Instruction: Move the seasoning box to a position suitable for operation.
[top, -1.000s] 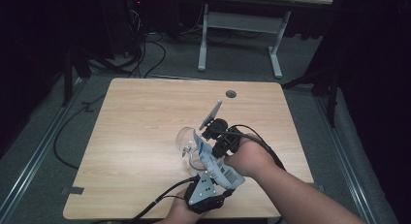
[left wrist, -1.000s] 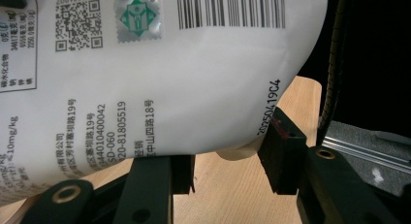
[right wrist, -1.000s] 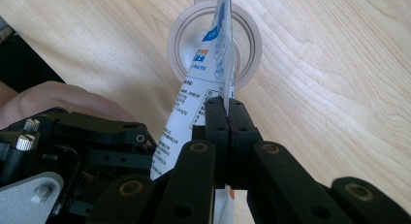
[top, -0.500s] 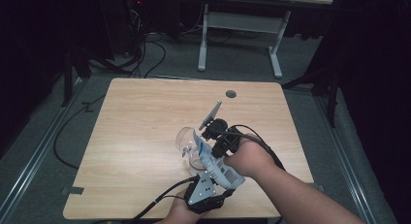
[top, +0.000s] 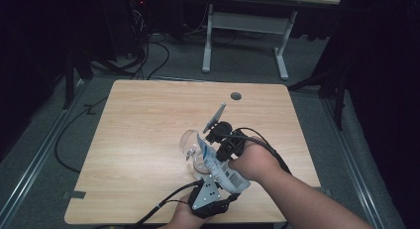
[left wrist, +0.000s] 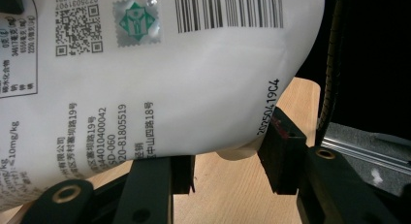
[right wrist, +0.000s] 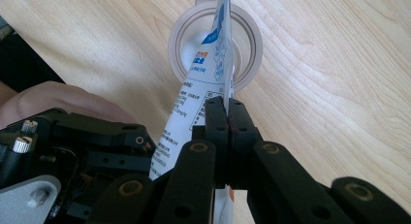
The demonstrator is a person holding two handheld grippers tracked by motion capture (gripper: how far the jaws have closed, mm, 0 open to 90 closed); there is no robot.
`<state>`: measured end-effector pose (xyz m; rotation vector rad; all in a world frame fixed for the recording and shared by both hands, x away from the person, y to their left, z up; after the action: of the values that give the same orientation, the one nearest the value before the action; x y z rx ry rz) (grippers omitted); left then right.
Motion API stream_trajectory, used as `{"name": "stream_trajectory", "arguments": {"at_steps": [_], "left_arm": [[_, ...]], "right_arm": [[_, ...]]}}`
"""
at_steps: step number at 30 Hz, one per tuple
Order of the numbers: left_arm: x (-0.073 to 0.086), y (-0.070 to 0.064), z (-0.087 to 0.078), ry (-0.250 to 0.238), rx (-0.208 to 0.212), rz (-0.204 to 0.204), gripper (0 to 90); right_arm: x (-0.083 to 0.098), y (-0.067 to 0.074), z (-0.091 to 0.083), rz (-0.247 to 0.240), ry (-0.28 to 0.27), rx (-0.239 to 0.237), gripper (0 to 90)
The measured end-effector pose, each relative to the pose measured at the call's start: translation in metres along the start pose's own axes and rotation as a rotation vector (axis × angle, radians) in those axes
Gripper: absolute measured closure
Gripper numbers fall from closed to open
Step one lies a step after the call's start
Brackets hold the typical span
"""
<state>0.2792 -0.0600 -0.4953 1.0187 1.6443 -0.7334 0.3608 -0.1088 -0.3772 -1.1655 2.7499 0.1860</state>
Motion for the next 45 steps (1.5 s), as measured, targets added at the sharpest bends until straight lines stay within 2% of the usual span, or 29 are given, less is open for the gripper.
{"name": "stream_trajectory", "arguments": {"at_steps": [16,45], "left_arm": [[-0.0011,0.0004,-0.0009,-0.005,0.000,-0.003,61.2],[-0.0020,0.0004,-0.0016,-0.006,0.001,-0.003,61.2]], "right_arm": [[-0.0008,0.0017,-0.0010,0.008,0.003,0.000,90.0],[-0.0020,0.0014,-0.0011,-0.011,0.004,0.007,90.0]]}}
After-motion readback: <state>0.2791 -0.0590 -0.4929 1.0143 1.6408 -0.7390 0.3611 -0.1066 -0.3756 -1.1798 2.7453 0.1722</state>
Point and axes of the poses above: each handheld gripper's, and its own axes: z roughly forward along the jaws, x roughly out of its underside, y roughly to its left, the point moved 5 cm from there along z, roughly forward along the jaws, and after that the axes turned 5 degrees about -x, right-handed, at the moved point
